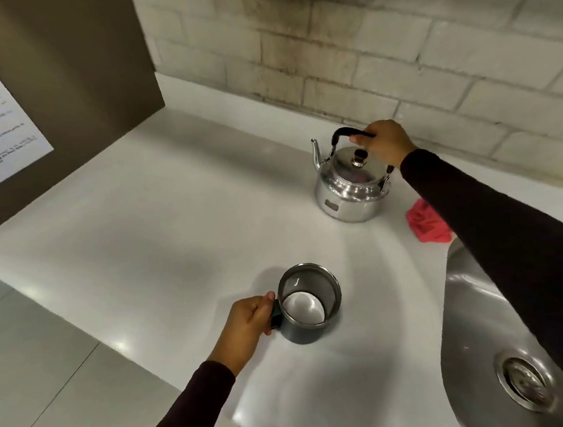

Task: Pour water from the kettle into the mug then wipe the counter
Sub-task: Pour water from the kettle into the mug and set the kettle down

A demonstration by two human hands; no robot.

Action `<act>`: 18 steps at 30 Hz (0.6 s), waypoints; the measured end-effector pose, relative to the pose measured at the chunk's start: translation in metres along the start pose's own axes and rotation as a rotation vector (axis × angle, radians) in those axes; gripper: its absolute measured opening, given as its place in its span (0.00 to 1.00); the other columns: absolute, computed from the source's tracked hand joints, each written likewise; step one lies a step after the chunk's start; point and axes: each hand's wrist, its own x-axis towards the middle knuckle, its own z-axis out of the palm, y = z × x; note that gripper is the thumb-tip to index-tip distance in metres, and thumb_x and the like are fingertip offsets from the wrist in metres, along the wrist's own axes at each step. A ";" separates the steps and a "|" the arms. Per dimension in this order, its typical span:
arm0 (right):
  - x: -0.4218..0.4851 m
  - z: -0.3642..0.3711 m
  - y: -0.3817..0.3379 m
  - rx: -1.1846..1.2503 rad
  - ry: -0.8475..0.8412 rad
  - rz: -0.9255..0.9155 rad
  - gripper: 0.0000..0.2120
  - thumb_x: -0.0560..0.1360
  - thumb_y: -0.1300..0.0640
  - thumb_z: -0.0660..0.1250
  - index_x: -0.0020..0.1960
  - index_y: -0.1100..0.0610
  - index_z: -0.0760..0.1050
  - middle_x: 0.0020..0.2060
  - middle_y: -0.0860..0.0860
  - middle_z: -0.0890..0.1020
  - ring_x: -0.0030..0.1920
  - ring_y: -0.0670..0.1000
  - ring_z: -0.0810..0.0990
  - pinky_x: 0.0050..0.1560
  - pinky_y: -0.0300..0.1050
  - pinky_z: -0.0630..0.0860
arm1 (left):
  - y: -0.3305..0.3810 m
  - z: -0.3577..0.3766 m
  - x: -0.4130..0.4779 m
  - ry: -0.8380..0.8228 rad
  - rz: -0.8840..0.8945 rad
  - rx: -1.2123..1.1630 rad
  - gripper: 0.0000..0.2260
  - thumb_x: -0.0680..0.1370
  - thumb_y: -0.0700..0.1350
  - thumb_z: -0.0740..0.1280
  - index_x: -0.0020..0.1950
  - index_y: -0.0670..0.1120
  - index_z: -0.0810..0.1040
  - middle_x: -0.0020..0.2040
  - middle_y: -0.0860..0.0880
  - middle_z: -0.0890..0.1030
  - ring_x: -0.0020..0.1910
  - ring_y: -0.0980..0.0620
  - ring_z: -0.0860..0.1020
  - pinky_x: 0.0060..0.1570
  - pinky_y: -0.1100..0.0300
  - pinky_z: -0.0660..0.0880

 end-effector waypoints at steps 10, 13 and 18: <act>-0.157 -0.117 -0.017 0.331 0.328 -0.096 0.11 0.64 0.48 0.77 0.43 0.47 0.79 0.16 0.42 0.75 0.18 0.41 0.68 0.22 0.27 0.62 | 0.003 0.000 0.001 -0.060 0.070 -0.018 0.22 0.76 0.54 0.56 0.22 0.50 0.68 0.21 0.52 0.71 0.24 0.59 0.68 0.37 0.58 0.70; -0.207 -0.139 -0.027 0.333 0.281 -0.165 0.10 0.63 0.48 0.77 0.41 0.46 0.79 0.20 0.44 0.78 0.21 0.42 0.67 0.26 0.29 0.65 | 0.002 0.000 0.002 -0.055 0.105 0.003 0.22 0.77 0.53 0.55 0.22 0.51 0.68 0.21 0.52 0.72 0.24 0.59 0.69 0.33 0.63 0.68; -0.266 -0.145 -0.045 0.301 0.124 -0.187 0.11 0.59 0.51 0.75 0.41 0.47 0.82 0.40 0.40 0.86 0.37 0.40 0.83 0.43 0.27 0.77 | -0.002 -0.001 0.002 -0.057 0.124 0.007 0.25 0.81 0.47 0.56 0.22 0.51 0.68 0.21 0.52 0.72 0.23 0.59 0.68 0.32 0.59 0.66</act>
